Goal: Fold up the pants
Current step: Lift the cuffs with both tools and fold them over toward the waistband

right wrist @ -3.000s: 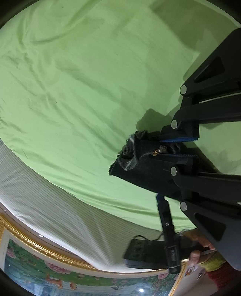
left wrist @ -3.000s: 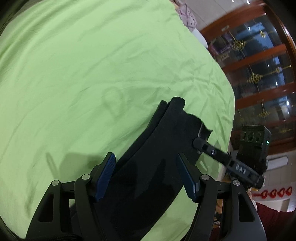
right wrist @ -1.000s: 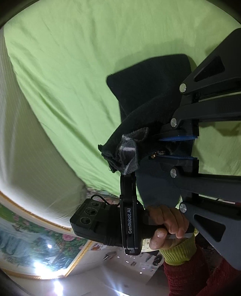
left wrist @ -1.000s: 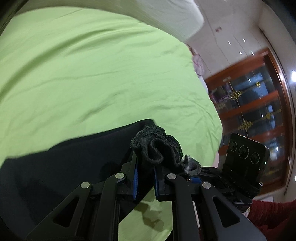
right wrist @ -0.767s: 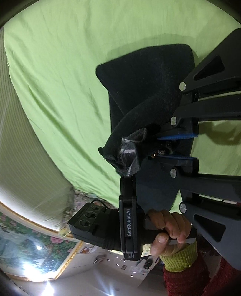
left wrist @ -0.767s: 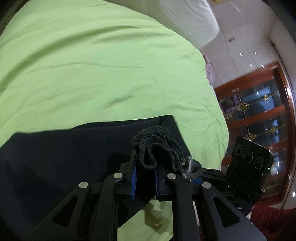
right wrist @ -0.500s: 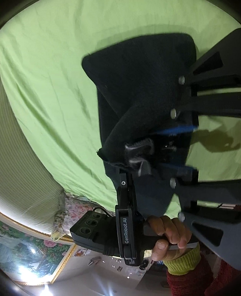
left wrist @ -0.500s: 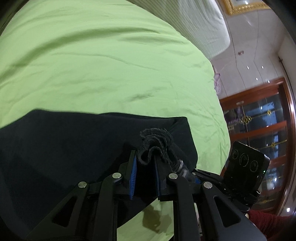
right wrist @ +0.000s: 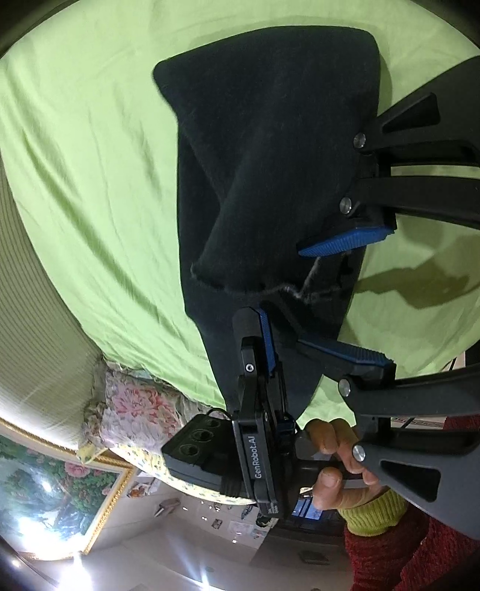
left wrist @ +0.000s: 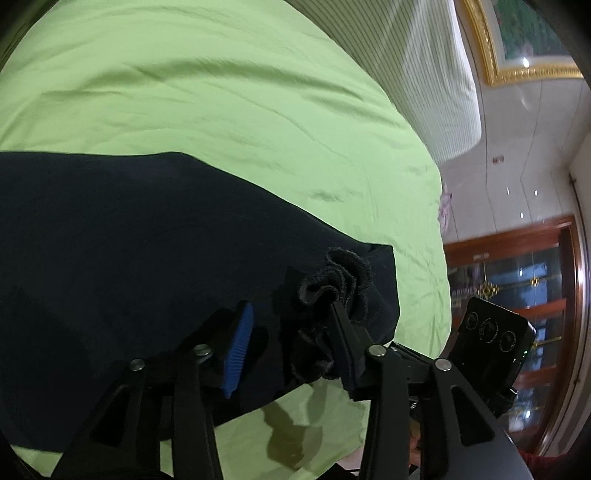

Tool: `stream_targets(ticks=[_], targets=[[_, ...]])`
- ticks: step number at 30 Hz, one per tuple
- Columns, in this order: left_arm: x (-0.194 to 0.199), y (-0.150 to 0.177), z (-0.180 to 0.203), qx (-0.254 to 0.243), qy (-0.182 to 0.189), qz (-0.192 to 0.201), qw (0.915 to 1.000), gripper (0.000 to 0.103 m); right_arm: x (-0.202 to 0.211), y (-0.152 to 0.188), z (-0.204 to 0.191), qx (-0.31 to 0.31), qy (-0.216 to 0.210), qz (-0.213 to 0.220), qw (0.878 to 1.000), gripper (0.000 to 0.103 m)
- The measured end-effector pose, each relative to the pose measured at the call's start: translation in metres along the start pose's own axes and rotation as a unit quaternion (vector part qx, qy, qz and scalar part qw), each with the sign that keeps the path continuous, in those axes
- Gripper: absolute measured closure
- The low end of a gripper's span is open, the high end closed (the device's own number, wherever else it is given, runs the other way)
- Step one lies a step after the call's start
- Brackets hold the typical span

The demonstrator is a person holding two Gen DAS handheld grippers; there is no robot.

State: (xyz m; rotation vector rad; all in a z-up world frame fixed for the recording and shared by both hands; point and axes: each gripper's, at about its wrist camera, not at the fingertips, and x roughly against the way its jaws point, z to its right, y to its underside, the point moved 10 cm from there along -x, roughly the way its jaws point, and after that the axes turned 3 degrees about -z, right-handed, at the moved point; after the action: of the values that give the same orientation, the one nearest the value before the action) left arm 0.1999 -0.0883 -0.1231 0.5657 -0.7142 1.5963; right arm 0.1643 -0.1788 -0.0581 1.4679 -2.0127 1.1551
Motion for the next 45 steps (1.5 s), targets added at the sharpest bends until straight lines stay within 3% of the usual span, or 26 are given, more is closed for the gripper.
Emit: stream_targets(ticks=[8,12,14,19,21,23,24,25,26,28,31,34,36,40,45], targets=[[0.015,0.007,-0.004,0.021,0.005,0.013,0.9997,0.045,0.032,-0.025,0.013,0.001,0.022,0.045,0.999,0.056],[0.012,0.013,0.008,0.021,0.008,0.005,0.9997,0.035,0.052,-0.042,0.062,0.009,0.158,0.056,0.986,0.056],[0.001,0.017,0.018,0.019,0.003,-0.007,0.9998,0.030,0.057,-0.045,0.084,0.004,0.204,0.054,0.978,0.056],[-0.029,0.021,0.033,0.009,-0.020,-0.030,0.9993,0.029,0.050,-0.048,0.117,-0.016,0.221,0.033,0.975,0.053],[-0.041,0.023,0.037,0.002,-0.032,-0.036,0.9988,0.029,0.044,-0.048,0.119,-0.021,0.207,0.028,0.978,0.053],[-0.050,0.024,0.041,-0.005,-0.040,-0.037,0.9985,0.033,0.038,-0.048,0.119,-0.017,0.199,0.023,0.980,0.053],[-0.055,0.024,0.042,-0.010,-0.045,-0.038,0.9982,0.046,0.035,-0.048,0.118,-0.010,0.202,0.020,0.979,0.053],[-0.059,0.025,0.043,-0.015,-0.046,-0.042,0.9980,0.059,0.033,-0.048,0.117,-0.006,0.199,0.018,0.980,0.063],[-0.066,0.028,0.046,-0.023,-0.043,-0.056,0.9972,0.084,0.033,-0.049,0.117,-0.007,0.197,0.018,0.980,0.072],[-0.068,0.028,0.049,-0.037,-0.053,-0.055,0.9964,0.086,0.040,-0.052,0.120,-0.014,0.188,0.024,0.982,0.080],[-0.055,0.024,0.064,-0.064,-0.045,-0.029,0.9965,0.088,0.050,-0.055,0.125,-0.035,0.181,0.051,0.981,0.081],[-0.057,0.026,0.051,-0.055,-0.057,-0.031,0.9964,0.088,0.041,-0.046,0.138,-0.065,0.183,0.045,0.980,0.081],[-0.067,0.031,0.031,-0.037,-0.072,-0.046,0.9956,0.088,0.037,-0.045,0.140,-0.069,0.190,0.045,0.978,0.076],[-0.060,0.034,0.023,-0.021,-0.058,-0.037,0.9974,0.079,0.041,-0.048,0.134,-0.059,0.219,0.045,0.973,0.063],[-0.036,0.035,0.019,-0.019,-0.068,-0.020,0.9973,0.067,0.052,-0.056,0.110,-0.026,0.239,0.064,0.968,0.060]])
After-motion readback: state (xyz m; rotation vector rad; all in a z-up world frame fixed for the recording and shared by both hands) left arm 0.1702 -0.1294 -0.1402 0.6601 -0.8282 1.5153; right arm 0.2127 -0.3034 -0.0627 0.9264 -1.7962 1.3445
